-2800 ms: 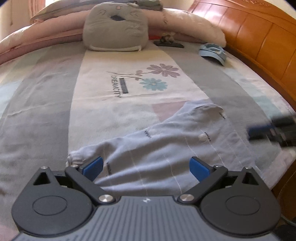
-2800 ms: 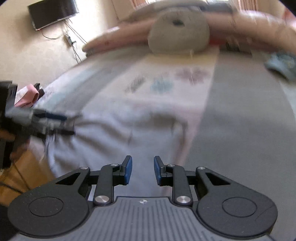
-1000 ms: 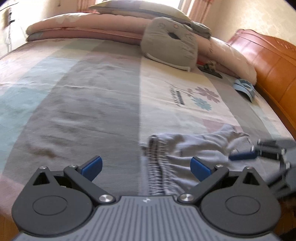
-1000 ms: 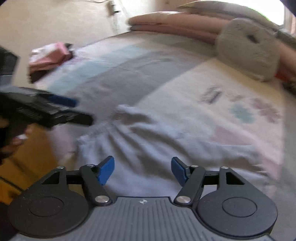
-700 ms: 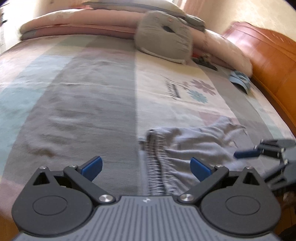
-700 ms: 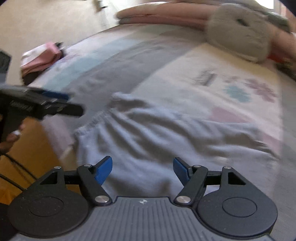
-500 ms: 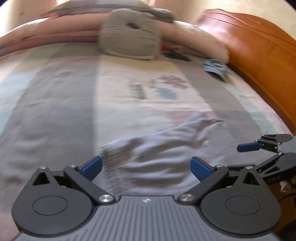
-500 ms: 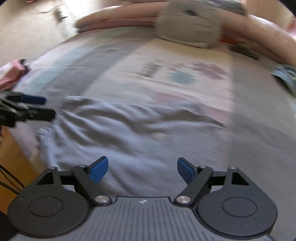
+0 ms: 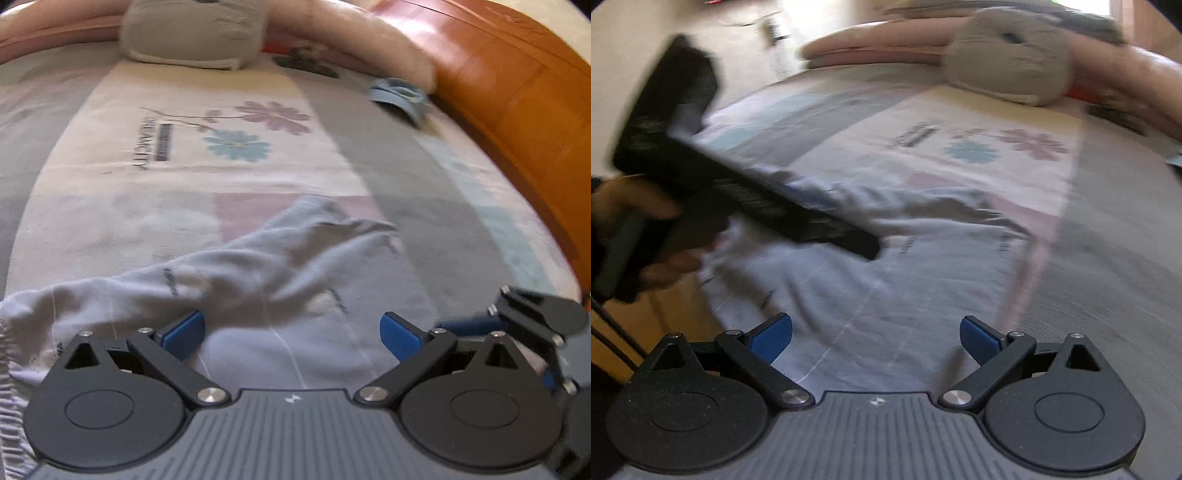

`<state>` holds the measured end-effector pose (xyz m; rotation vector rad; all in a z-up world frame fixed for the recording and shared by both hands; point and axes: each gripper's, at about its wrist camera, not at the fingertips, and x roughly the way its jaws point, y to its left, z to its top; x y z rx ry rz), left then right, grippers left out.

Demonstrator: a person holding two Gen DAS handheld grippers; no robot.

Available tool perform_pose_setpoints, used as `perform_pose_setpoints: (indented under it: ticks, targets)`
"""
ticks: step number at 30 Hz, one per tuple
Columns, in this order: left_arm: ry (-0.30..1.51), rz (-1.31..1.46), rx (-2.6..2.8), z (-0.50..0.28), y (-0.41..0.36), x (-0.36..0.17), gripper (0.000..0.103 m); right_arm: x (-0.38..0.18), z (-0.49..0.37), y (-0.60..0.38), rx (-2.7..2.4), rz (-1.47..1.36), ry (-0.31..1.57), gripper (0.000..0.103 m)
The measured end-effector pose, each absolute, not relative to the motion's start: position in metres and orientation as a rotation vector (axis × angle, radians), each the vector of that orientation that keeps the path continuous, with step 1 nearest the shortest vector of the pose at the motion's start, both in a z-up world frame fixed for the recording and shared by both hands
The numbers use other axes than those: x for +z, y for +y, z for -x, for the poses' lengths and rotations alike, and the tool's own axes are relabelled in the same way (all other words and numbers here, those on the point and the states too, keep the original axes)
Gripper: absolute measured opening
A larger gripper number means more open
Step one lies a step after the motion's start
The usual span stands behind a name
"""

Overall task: Fold clothes
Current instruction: 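Position both open tools over the folded grey sweatpants bundle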

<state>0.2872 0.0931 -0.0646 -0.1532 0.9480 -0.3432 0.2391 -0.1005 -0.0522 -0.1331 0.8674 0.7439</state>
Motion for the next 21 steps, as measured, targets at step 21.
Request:
perform_pose_setpoints:
  ticks: [21]
  targets:
    - [1.004, 0.319, 0.030, -0.213, 0.104, -0.057, 0.101, -0.058, -0.270, -0.131, 1.011, -0.085, 0.884, 0.103]
